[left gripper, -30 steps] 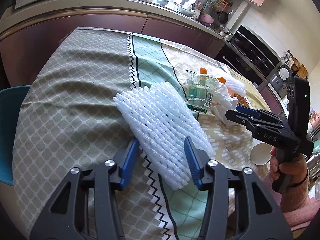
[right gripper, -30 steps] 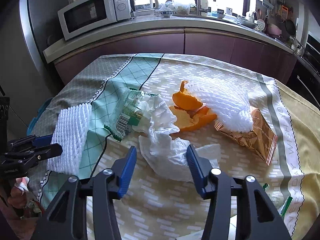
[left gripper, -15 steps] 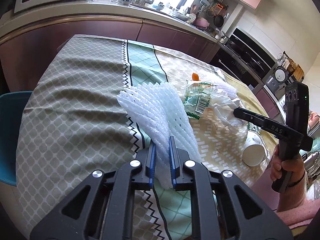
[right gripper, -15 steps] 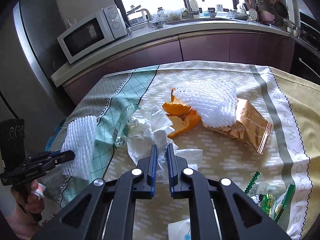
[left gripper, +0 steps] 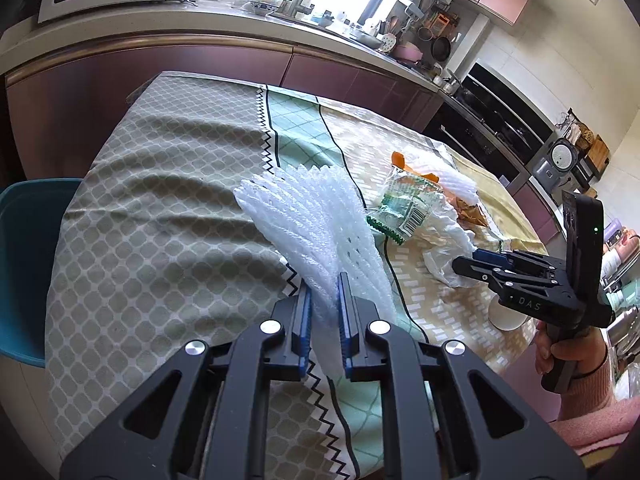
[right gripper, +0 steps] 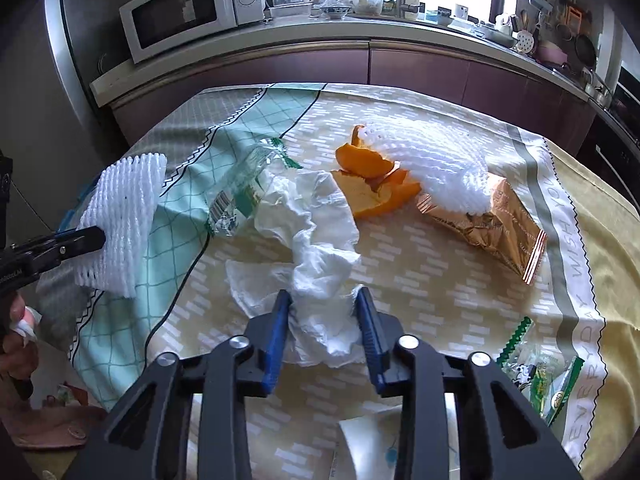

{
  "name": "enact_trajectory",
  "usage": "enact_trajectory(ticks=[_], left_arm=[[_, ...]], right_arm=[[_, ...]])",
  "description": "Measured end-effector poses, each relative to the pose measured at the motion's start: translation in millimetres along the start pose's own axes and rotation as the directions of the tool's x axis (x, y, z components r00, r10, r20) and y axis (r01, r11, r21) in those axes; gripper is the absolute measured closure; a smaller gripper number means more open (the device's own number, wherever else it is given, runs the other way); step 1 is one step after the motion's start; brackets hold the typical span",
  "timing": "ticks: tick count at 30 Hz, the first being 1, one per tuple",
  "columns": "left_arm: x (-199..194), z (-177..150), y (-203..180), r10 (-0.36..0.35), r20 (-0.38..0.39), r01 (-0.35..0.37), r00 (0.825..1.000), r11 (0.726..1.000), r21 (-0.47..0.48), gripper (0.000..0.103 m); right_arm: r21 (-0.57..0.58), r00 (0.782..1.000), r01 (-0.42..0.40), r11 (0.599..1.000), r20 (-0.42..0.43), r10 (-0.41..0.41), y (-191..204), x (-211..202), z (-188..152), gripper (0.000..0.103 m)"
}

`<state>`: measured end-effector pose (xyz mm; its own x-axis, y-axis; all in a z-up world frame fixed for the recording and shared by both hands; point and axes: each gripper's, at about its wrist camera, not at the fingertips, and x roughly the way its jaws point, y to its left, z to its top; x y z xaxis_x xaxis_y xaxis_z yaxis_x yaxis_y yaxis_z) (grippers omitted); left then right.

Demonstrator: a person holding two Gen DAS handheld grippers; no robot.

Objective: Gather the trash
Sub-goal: 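Carry the foam net and tissue over the teal bin and open both grippers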

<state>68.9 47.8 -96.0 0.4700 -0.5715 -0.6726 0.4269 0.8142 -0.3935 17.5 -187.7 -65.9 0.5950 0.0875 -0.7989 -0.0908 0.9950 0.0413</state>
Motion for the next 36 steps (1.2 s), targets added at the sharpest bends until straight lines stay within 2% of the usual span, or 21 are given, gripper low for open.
enact_trajectory(ticks=[3, 7, 11, 13, 16, 19, 24, 27, 29, 32, 36], left_arm=[[-6.7, -1.2, 4.6, 0.000, 0.009, 0.000, 1.000, 1.000, -0.001, 0.091], [-19.7, -3.4, 10.5, 0.003, 0.028, -0.003, 1.000, 1.000, 0.002, 0.091], [-38.2, -3.8, 17.7, 0.017, 0.061, -0.018, 0.998, 1.000, 0.008, 0.091], [-50.5, -1.8, 23.6, 0.042, 0.085, -0.043, 0.995, 0.999, 0.009, 0.091], [-72.8, 2.0, 40.1, 0.093, 0.127, -0.093, 0.988, 0.996, -0.012, 0.091], [-95.9, 5.4, 64.2, 0.162, 0.165, -0.156, 0.973, 0.986, -0.054, 0.091], [-128.3, 10.0, 114.9, 0.297, 0.193, -0.272, 0.935, 0.951, -0.145, 0.091], [-137.2, 12.4, 147.1, 0.364, 0.182, -0.331, 0.913, 0.925, -0.187, 0.091], [-137.9, 13.9, 168.7, 0.400, 0.161, -0.363, 0.902, 0.907, -0.214, 0.091], [-131.2, 14.3, 197.4, 0.431, 0.124, -0.394, 0.894, 0.887, -0.241, 0.091], [-112.6, 13.4, 227.5, 0.449, 0.062, -0.420, 0.891, 0.870, -0.259, 0.090]], right_arm=[[-0.009, 0.999, -0.039, 0.999, -0.006, 0.039, 2.2, -6.8, -3.2, 0.084], [0.043, 0.981, -0.191, 0.981, -0.006, 0.191, -0.5, -18.8, -7.0, 0.084], [0.057, 0.937, -0.349, 0.936, 0.022, 0.348, 12.8, -29.6, -1.4, 0.084], [0.016, 0.916, -0.400, 0.917, 0.040, 0.399, 32.0, -33.7, 8.5, 0.084], [-0.048, 0.871, -0.485, 0.873, 0.061, 0.487, 67.5, -34.7, 31.6, 0.084], [-0.109, 0.837, -0.533, 0.839, 0.074, 0.541, 103.9, -29.3, 58.9, 0.084], [-0.181, 0.800, -0.585, 0.790, 0.030, 0.599, 166.8, -5.0, 100.8, 0.084], [-0.219, 0.793, -0.594, 0.774, 0.001, 0.609, 203.7, 10.5, 118.9, 0.084], [-0.236, 0.797, -0.590, 0.772, -0.017, 0.604, 227.2, 24.2, 130.0, 0.084], [-0.256, 0.809, -0.576, 0.776, -0.043, 0.586, 255.6, 45.8, 141.0, 0.083], [-0.241, 0.825, -0.561, 0.792, -0.095, 0.557, 279.2, 77.5, 145.8, 0.079]])
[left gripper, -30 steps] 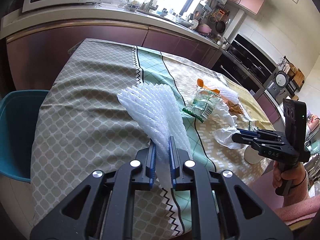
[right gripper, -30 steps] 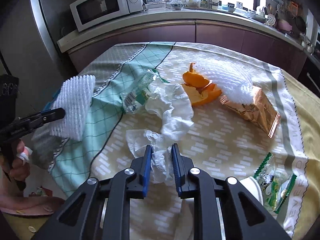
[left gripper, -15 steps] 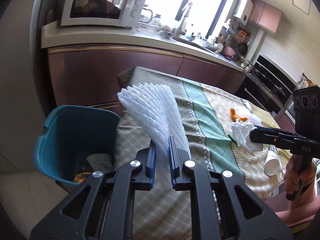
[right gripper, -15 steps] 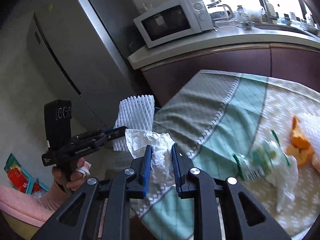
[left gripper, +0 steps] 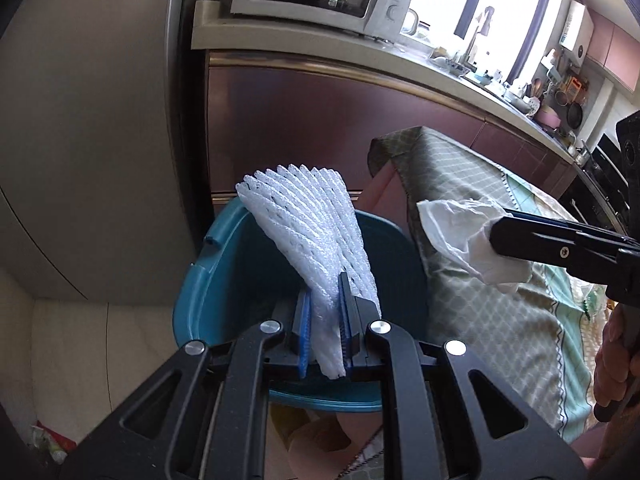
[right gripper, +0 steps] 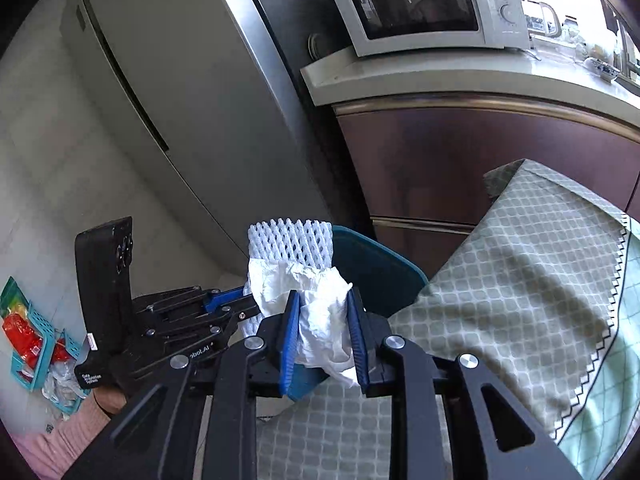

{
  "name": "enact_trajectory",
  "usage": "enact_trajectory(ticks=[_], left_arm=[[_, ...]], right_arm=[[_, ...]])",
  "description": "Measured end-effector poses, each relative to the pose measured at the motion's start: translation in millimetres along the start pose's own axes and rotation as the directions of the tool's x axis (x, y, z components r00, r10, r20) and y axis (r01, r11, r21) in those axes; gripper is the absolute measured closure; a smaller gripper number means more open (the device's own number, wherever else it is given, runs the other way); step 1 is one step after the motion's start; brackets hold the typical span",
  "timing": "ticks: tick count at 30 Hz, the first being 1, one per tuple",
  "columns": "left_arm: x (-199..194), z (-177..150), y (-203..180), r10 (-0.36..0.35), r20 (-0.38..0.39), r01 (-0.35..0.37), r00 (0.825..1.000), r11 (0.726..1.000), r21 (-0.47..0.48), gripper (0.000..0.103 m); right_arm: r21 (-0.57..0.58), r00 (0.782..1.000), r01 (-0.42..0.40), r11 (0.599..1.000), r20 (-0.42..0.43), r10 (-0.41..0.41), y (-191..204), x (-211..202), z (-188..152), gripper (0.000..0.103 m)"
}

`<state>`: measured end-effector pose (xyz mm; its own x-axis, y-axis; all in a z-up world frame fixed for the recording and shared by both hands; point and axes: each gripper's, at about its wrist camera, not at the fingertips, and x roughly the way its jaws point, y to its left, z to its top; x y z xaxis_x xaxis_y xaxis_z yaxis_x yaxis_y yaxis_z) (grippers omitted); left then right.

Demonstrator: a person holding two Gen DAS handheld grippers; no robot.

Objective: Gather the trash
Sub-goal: 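Carry the foam net and tissue over the teal bin and open both grippers, then move both open grippers back over the table toward the remaining trash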

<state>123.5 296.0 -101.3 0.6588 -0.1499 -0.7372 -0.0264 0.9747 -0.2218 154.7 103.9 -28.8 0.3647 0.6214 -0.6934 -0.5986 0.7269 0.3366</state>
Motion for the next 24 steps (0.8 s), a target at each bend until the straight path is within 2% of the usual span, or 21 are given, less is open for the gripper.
enact_trajectory(ticks=[4, 6, 9, 12, 18, 24], left_arm=[[30.8, -0.7, 11.6, 0.023, -0.060, -0.024, 0.998, 1.000, -0.005, 0.089], [42.8, -1.0, 17.4, 0.035, -0.084, -0.036, 0.996, 0.999, -0.008, 0.089], [57.7, 2.2, 26.8, 0.038, -0.107, -0.040, 0.994, 0.999, -0.018, 0.087], [62.3, 0.3, 29.1, 0.045, -0.116, -0.049, 0.992, 0.998, -0.028, 0.087], [59.7, -6.0, 29.3, 0.054, -0.108, -0.058, 0.993, 0.998, -0.033, 0.084], [37.8, -6.4, 6.7, 0.067, -0.039, -0.068, 0.997, 0.998, -0.014, 0.078]], right_arm=[[0.046, 0.998, 0.026, 0.999, -0.063, -0.023, -8.4, 35.2, 4.9, 0.078], [0.062, 0.996, 0.043, 0.997, -0.080, -0.038, -11.9, 46.7, 6.7, 0.072], [0.083, 0.995, 0.061, 0.995, -0.079, -0.055, -14.7, 57.3, 8.4, 0.066], [0.091, 0.996, 0.067, 0.994, -0.072, -0.061, -15.3, 60.2, 10.0, 0.066], [0.087, 0.999, 0.044, 0.995, -0.006, -0.044, -13.2, 31.1, 2.8, 0.063], [0.093, 0.998, 0.020, 0.996, 0.063, -0.025, -19.6, -22.4, -18.5, 0.056]])
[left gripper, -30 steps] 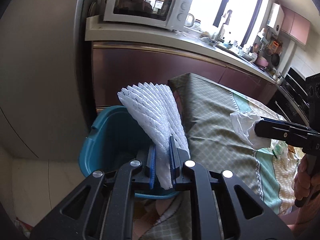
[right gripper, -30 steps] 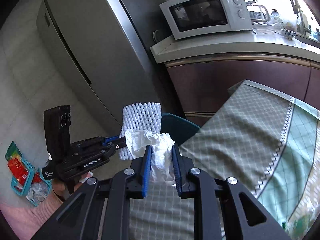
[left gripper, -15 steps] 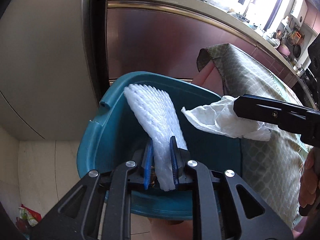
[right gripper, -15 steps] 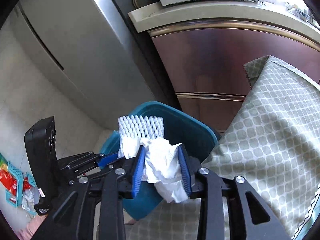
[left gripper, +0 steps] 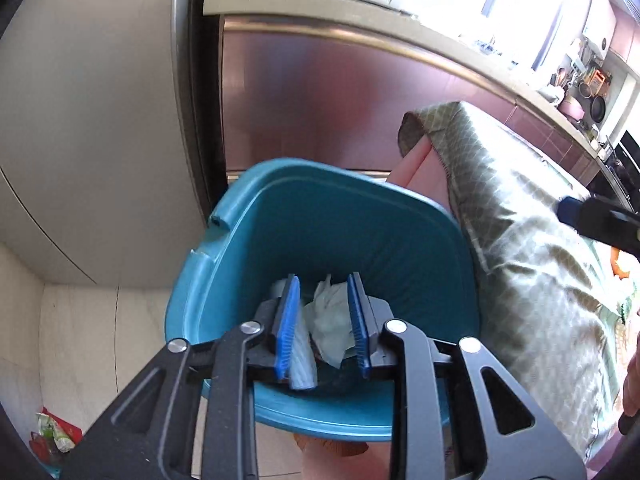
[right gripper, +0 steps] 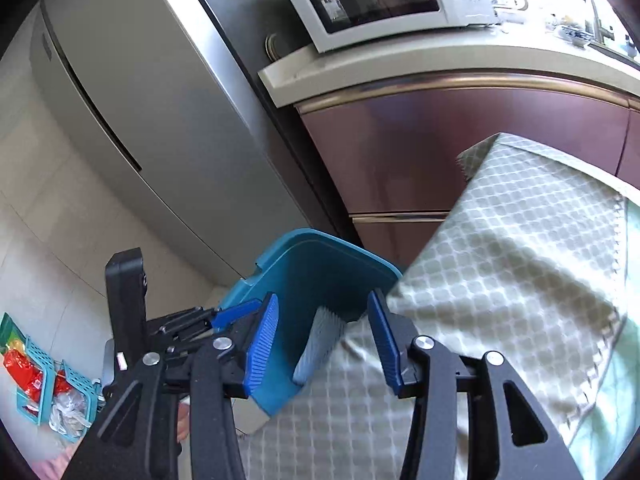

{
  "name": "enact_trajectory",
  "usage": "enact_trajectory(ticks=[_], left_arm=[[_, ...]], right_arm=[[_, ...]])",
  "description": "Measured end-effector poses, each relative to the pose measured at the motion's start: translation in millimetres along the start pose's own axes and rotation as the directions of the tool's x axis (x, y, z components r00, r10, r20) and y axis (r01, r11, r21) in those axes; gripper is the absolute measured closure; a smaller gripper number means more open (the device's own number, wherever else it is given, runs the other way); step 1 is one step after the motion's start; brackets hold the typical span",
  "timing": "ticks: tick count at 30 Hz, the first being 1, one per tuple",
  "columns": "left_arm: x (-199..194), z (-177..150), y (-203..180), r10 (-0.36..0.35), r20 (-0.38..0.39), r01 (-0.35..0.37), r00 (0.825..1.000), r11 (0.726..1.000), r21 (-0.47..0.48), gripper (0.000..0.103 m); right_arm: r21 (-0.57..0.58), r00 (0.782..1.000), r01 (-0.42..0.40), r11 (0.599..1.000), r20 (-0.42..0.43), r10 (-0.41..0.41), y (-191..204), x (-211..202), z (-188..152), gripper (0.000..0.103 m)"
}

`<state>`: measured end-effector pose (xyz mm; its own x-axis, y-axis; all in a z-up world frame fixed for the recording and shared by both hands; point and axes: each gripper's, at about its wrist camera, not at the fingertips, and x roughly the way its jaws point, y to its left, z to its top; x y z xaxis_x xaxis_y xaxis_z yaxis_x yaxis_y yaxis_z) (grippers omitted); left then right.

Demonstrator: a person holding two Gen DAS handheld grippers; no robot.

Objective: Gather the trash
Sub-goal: 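Move both open grippers back over the table toward the remaining trash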

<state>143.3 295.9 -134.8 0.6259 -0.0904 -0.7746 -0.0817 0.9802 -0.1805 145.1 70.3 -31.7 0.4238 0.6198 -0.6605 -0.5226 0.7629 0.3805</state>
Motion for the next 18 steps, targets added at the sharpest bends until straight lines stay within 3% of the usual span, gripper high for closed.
enact_trajectory(ticks=[5, 10, 15, 18], left_arm=[[-29.4, 2.3, -22.8, -0.075, 0.055, 0.074, 0.996, 0.997, 0.026, 0.078], [-70.7, -0.3, -68.8, -0.202, 0.124, 0.187, 0.971, 0.974, 0.129, 0.069], [-92.1, -11.2, -134.0, -0.335, 0.112, 0.297, 0.935, 0.917, 0.266, 0.062], [-93.4, -22.0, -178.5, -0.406, 0.061, 0.362, 0.912, 0.865, 0.349, 0.059]], right_arm=[[-0.001, 0.999, 0.011, 1.000, 0.047, -0.011, -14.1, -51.4, -20.9, 0.053], [0.029, 0.991, 0.054, 0.998, 0.121, -0.057, -37.3, -113.4, -56.2, 0.050], [0.093, 0.968, 0.169, 0.981, 0.173, -0.183, -66.6, -171.6, -95.1, 0.050], [0.155, 0.943, 0.245, 0.957, 0.190, -0.272, -86.5, -201.1, -113.5, 0.048]])
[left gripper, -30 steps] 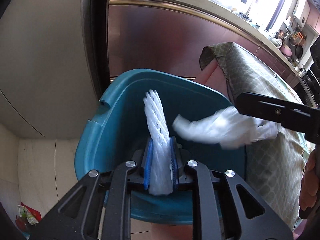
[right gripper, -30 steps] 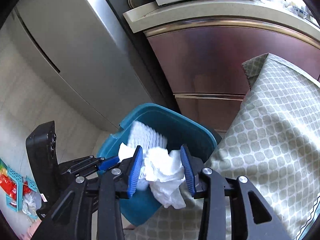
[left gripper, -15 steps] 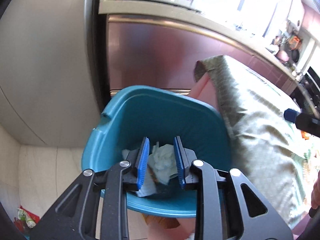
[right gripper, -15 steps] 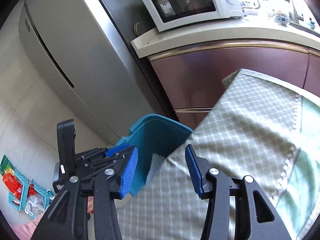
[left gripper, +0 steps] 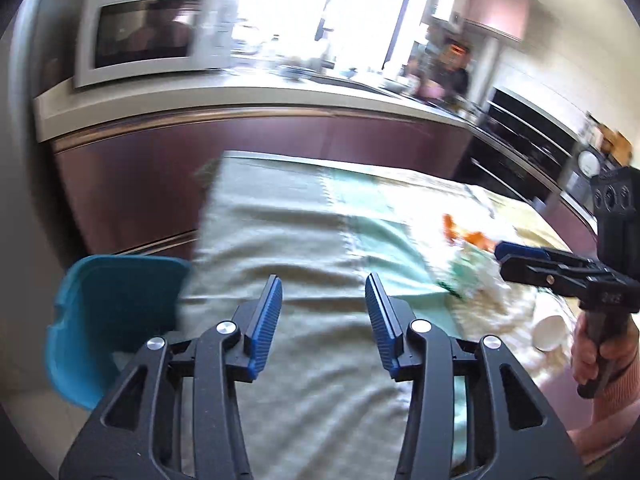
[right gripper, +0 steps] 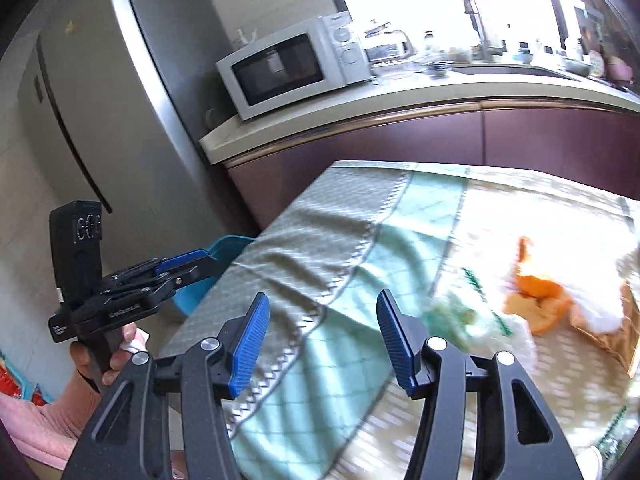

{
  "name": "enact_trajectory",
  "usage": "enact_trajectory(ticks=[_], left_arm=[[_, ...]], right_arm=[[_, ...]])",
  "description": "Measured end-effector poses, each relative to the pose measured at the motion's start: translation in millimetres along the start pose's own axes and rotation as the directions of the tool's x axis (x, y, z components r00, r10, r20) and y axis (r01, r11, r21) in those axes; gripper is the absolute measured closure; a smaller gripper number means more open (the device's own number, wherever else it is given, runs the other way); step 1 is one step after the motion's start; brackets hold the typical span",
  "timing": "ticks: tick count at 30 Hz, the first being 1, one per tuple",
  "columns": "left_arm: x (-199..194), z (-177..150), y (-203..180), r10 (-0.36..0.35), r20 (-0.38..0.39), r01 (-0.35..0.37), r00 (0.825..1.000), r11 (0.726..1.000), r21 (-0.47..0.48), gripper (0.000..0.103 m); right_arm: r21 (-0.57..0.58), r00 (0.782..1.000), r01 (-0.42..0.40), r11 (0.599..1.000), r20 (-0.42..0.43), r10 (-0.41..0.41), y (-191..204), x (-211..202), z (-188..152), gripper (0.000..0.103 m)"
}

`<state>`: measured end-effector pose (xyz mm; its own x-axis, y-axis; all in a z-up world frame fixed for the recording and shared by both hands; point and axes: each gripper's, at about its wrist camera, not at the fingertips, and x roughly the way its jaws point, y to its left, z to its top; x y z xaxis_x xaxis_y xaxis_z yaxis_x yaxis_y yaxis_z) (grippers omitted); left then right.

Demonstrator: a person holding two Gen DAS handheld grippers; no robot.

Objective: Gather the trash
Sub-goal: 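Move both open grippers back over the table toward the remaining trash, then grasp the green plastic wrapper with the left gripper while the right gripper grasps white tissue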

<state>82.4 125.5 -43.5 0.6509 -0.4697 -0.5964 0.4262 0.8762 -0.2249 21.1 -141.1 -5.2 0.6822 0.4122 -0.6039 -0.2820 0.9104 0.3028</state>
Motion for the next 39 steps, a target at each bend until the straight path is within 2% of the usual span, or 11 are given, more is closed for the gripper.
enact_trajectory(ticks=[5, 9, 15, 23, 25, 27, 30, 32, 34, 37, 39], left_arm=[[28.4, 1.1, -55.4, -0.088, -0.057, 0.091, 0.995, 0.993, 0.069, 0.057], [47.1, 1.3, -86.3, -0.122, -0.093, 0.131, 0.988, 0.986, 0.100, 0.054], [84.8, 3.5, -117.9, -0.118, -0.139, 0.139, 0.983, 0.977, 0.160, 0.048], [125.8, 3.3, -135.3, -0.106, -0.214, 0.148, 0.971, 0.970, 0.191, 0.047], [134.4, 2.2, -135.7, -0.107, -0.237, 0.153, 0.966, 0.971, 0.184, 0.049], [143.5, 1.8, -136.4, -0.105, -0.268, 0.156, 0.958, 0.972, 0.176, 0.056], [146.7, 0.9, -135.8, -0.117, -0.277, 0.168, 0.954, 0.972, 0.166, 0.063], [146.8, 0.5, -134.6, -0.128, -0.279, 0.175, 0.952, 0.973, 0.152, 0.064], [145.6, 0.2, -132.4, -0.135, -0.279, 0.180, 0.951, 0.973, 0.142, 0.066], [139.7, -0.8, -129.9, -0.151, -0.270, 0.191, 0.951, 0.973, 0.127, 0.067], [134.7, -0.8, -127.0, -0.166, -0.261, 0.200, 0.951, 0.974, 0.110, 0.067]], right_arm=[[0.063, 0.988, 0.155, 0.986, -0.002, -0.155, -43.5, -18.0, -10.1, 0.048], [0.087, 0.977, 0.211, 0.974, -0.041, -0.208, -67.2, -14.5, -15.0, 0.048], [0.074, 0.969, 0.230, 0.970, -0.108, -0.222, -76.2, 3.7, -20.1, 0.048], [0.055, 0.956, 0.256, 0.965, -0.161, -0.245, -73.3, 18.5, -20.9, 0.048], [0.050, 0.953, 0.260, 0.964, -0.176, -0.248, -72.8, 21.8, -21.1, 0.048], [0.047, 0.950, 0.261, 0.964, -0.187, -0.248, -72.1, 25.3, -21.0, 0.048], [0.042, 0.945, 0.270, 0.962, -0.206, -0.256, -70.7, 31.2, -20.8, 0.048], [0.044, 0.942, 0.272, 0.961, -0.218, -0.257, -70.6, 35.1, -20.9, 0.048], [0.046, 0.938, 0.278, 0.959, -0.230, -0.261, -70.3, 38.3, -21.4, 0.052], [0.048, 0.931, 0.286, 0.957, -0.249, -0.266, -71.4, 41.4, -24.2, 0.071], [0.055, 0.929, 0.291, 0.955, -0.255, -0.268, -73.7, 41.4, -26.3, 0.088]])
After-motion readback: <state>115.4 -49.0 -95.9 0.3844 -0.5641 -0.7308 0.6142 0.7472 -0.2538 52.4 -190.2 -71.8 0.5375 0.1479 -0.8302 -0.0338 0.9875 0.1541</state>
